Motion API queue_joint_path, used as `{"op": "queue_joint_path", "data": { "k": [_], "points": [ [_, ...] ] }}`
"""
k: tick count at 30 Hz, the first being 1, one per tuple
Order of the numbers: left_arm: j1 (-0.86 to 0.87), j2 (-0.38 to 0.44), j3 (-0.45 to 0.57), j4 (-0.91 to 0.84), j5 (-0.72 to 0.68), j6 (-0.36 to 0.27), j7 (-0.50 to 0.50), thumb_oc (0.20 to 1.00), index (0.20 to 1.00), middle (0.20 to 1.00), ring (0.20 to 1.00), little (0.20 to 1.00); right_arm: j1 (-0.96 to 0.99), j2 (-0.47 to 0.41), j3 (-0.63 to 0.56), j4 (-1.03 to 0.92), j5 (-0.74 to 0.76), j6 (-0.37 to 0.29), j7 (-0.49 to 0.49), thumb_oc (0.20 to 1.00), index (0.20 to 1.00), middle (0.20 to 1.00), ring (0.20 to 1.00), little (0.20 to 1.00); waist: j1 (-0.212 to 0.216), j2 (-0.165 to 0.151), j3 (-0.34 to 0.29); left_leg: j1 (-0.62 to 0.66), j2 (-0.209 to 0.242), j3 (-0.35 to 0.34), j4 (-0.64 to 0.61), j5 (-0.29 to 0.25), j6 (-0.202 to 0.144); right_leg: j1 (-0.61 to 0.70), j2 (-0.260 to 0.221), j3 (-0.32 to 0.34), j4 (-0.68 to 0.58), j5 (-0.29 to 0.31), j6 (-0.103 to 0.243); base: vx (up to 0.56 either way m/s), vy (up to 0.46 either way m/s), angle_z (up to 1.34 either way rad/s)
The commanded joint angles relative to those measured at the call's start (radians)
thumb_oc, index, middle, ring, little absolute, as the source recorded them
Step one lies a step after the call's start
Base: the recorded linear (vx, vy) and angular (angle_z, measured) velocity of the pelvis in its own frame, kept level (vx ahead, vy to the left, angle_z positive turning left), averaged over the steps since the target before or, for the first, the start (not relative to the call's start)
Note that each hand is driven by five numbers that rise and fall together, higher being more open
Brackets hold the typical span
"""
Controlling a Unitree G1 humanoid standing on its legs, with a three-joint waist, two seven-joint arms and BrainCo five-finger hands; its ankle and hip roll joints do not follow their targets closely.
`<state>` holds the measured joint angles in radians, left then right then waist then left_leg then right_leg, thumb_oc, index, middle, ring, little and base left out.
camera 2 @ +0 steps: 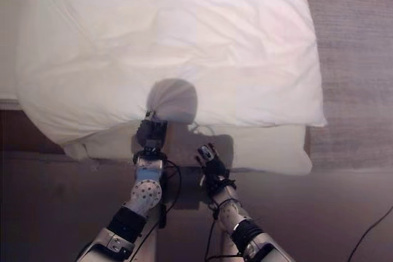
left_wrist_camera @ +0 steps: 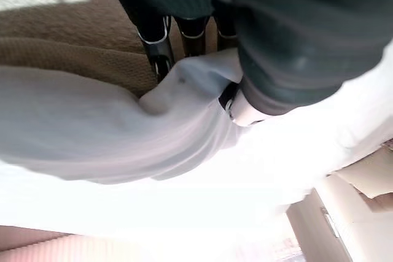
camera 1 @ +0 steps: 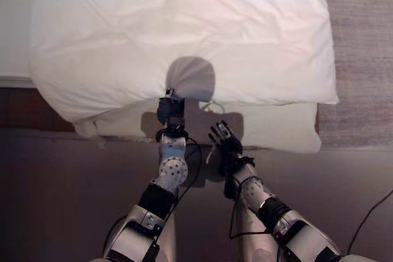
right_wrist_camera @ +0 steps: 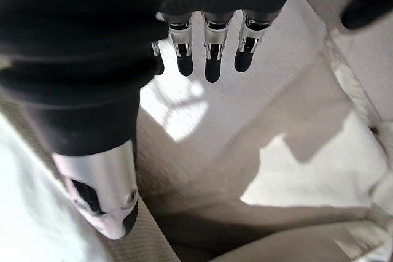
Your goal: Make the bed
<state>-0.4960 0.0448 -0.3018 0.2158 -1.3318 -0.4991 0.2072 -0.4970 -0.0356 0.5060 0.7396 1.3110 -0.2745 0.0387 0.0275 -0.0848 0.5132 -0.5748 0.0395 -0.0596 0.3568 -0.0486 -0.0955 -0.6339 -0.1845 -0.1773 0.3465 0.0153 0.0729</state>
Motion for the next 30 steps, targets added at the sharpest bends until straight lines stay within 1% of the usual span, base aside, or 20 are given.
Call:
{"op": "queue_joint_path", "data": {
  "k": [1, 4, 5, 7, 11, 12, 14, 15, 16, 18, 21, 22, 26, 29, 30],
  "points": [
    [-0.008, 0.001, -0.004, -0.205, 0.034, -0.092, -0.066, 0.200, 0.200, 0.200, 0.200, 0.200, -0.004, 0.025, -0.023, -0.053, 0.081, -0.031, 0.031, 1.000, 1.000, 1.000, 1.000, 1.000, 0.032, 0.061, -0.045, -0.052, -0.054, 0.025, -0.075, 0.076, 0.044, 0.028, -0.006, 0.005, -0.042, 0.047, 0.058, 0.00, 0.000, 0.00],
    [0.000, 0.007, 0.011, -0.235, 0.059, -0.118, -0.040, 0.200, 0.200, 0.200, 0.200, 0.200, -0.030, 0.025, -0.054, -0.101, 0.108, -0.076, 0.026, 1.000, 1.000, 1.000, 1.000, 1.000, 0.040, 0.070, -0.042, -0.051, -0.058, 0.022, -0.075, 0.078, 0.044, 0.031, -0.011, 0.000, -0.039, 0.045, 0.057, 0.01, 0.011, 0.02],
    [0.007, 0.017, 0.033, -0.259, 0.089, -0.140, -0.011, 0.200, 0.200, 0.200, 0.200, 0.200, -0.048, 0.019, -0.086, -0.150, 0.116, -0.110, 0.018, 1.000, 1.000, 1.000, 1.000, 1.000, 0.044, 0.075, -0.045, -0.053, -0.060, 0.021, -0.076, 0.078, 0.046, 0.031, -0.015, -0.005, -0.037, 0.041, 0.057, 0.02, 0.034, 0.04],
    [0.011, 0.023, 0.052, -0.270, 0.116, -0.150, 0.016, 0.200, 0.200, 0.200, 0.200, 0.200, -0.065, 0.010, -0.106, -0.186, 0.118, -0.142, 0.008, 1.000, 1.000, 1.000, 1.000, 1.000, 0.045, 0.078, -0.047, -0.056, -0.061, 0.020, -0.072, 0.075, 0.048, 0.028, -0.018, -0.004, -0.036, 0.040, 0.058, 0.01, 0.037, 0.06],
    [0.017, 0.033, 0.078, -0.281, 0.155, -0.163, 0.050, 0.200, 0.200, 0.200, 0.200, 0.200, -0.074, -0.003, -0.135, -0.214, 0.108, -0.165, -0.001, 1.000, 1.000, 1.000, 1.000, 1.000, 0.048, 0.080, -0.050, -0.060, -0.062, 0.021, -0.069, 0.074, 0.049, 0.026, -0.021, -0.006, -0.031, 0.038, 0.058, 0.01, 0.020, 0.03],
    [0.031, 0.047, 0.109, -0.290, 0.180, -0.174, 0.073, 0.200, 0.200, 0.200, 0.200, 0.200, -0.081, -0.015, -0.170, -0.239, 0.100, -0.187, -0.014, 1.000, 1.000, 1.000, 1.000, 1.000, 0.048, 0.080, -0.054, -0.061, -0.062, 0.023, -0.067, 0.071, 0.051, 0.026, -0.021, -0.006, -0.035, 0.037, 0.060, 0.03, 0.018, 0.02],
    [0.045, 0.055, 0.136, -0.296, 0.205, -0.179, 0.104, 0.200, 0.200, 0.200, 0.200, 0.200, -0.080, -0.023, -0.198, -0.259, 0.106, -0.207, -0.028, 1.000, 1.000, 1.000, 1.000, 1.000, 0.050, 0.080, -0.059, -0.062, -0.062, 0.026, -0.065, 0.066, 0.054, 0.025, -0.022, -0.005, -0.036, 0.035, 0.061, 0.04, 0.037, 0.01],
    [0.057, 0.068, 0.181, -0.299, 0.238, -0.185, 0.131, 0.200, 0.200, 0.200, 0.200, 0.200, -0.076, -0.031, -0.248, -0.286, 0.114, -0.230, -0.032, 1.000, 1.000, 1.000, 1.000, 1.000, 0.051, 0.083, -0.064, -0.061, -0.063, 0.029, -0.067, 0.064, 0.056, 0.023, -0.024, -0.004, -0.032, 0.033, 0.062, 0.03, 0.039, 0.02],
    [0.056, 0.067, 0.181, -0.300, 0.240, -0.185, 0.134, 0.200, 0.200, 0.200, 0.200, 0.200, -0.076, -0.031, -0.248, -0.287, 0.114, -0.230, -0.032, 1.000, 1.000, 1.000, 1.000, 1.000, 0.050, 0.082, -0.067, -0.066, -0.064, 0.029, -0.069, 0.070, 0.056, 0.018, -0.024, -0.004, -0.034, 0.037, 0.061, 0.04, 0.033, 0.02],
    [0.075, 0.078, 0.221, -0.300, 0.272, -0.188, 0.154, 0.200, 0.200, 0.200, 0.200, 0.200, -0.058, -0.045, -0.295, -0.310, 0.120, -0.247, -0.021, 1.000, 1.000, 1.000, 1.000, 1.000, 0.049, 0.082, -0.072, -0.059, -0.062, 0.031, -0.071, 0.064, 0.055, 0.023, -0.025, -0.008, -0.032, 0.028, 0.062, 0.04, 0.014, 0.02],
    [0.090, 0.084, 0.243, -0.295, 0.282, -0.189, 0.167, 0.200, 0.200, 0.200, 0.200, 0.200, -0.042, -0.061, -0.330, -0.327, 0.121, -0.260, -0.017, 1.000, 1.000, 1.000, 1.000, 1.000, 0.047, 0.083, -0.077, -0.058, -0.062, 0.032, -0.075, 0.066, 0.053, 0.027, -0.026, -0.010, -0.037, 0.028, 0.063, 0.03, 0.010, 0.01],
    [0.101, 0.091, 0.265, -0.299, 0.292, -0.194, 0.180, 0.200, 0.200, 0.200, 0.200, 0.200, -0.029, -0.062, -0.376, -0.345, 0.137, -0.285, -0.018, 1.000, 1.000, 1.000, 1.000, 1.000, 0.041, 0.085, -0.084, -0.057, -0.064, 0.033, -0.079, 0.065, 0.055, 0.027, -0.027, -0.011, -0.037, 0.026, 0.065, 0.03, 0.021, 0.00],
    [0.111, 0.095, 0.285, -0.298, 0.296, -0.199, 0.188, 0.200, 0.200, 0.200, 0.200, 0.200, -0.026, -0.073, -0.399, -0.354, 0.137, -0.302, -0.030, 1.000, 1.000, 1.000, 1.000, 1.000, 0.038, 0.086, -0.089, -0.063, -0.067, 0.035, -0.080, 0.069, 0.057, 0.020, -0.029, -0.008, -0.039, 0.032, 0.066, 0.01, 0.017, 0.00],
    [0.126, 0.107, 0.322, -0.286, 0.309, -0.205, 0.216, 0.200, 0.200, 0.200, 0.200, 0.200, -0.023, -0.091, -0.466, -0.330, 0.133, -0.329, -0.079, 1.000, 1.000, 1.000, 1.000, 1.000, 0.032, 0.088, -0.096, -0.060, -0.067, 0.041, -0.083, 0.065, 0.059, 0.014, -0.028, -0.002, -0.036, 0.030, 0.068, 0.03, 0.034, -0.01],
    [0.128, 0.116, 0.343, -0.278, 0.322, -0.211, 0.236, 0.200, 0.200, 0.200, 0.200, 0.200, -0.033, -0.107, -0.493, -0.300, 0.119, -0.339, -0.130, 1.000, 1.000, 1.000, 1.000, 1.000, 0.031, 0.089, -0.097, -0.060, -0.068, 0.044, -0.079, 0.062, 0.060, 0.013, -0.025, 0.002, -0.032, 0.029, 0.068, 0.02, 0.024, -0.04]
  ]
}}
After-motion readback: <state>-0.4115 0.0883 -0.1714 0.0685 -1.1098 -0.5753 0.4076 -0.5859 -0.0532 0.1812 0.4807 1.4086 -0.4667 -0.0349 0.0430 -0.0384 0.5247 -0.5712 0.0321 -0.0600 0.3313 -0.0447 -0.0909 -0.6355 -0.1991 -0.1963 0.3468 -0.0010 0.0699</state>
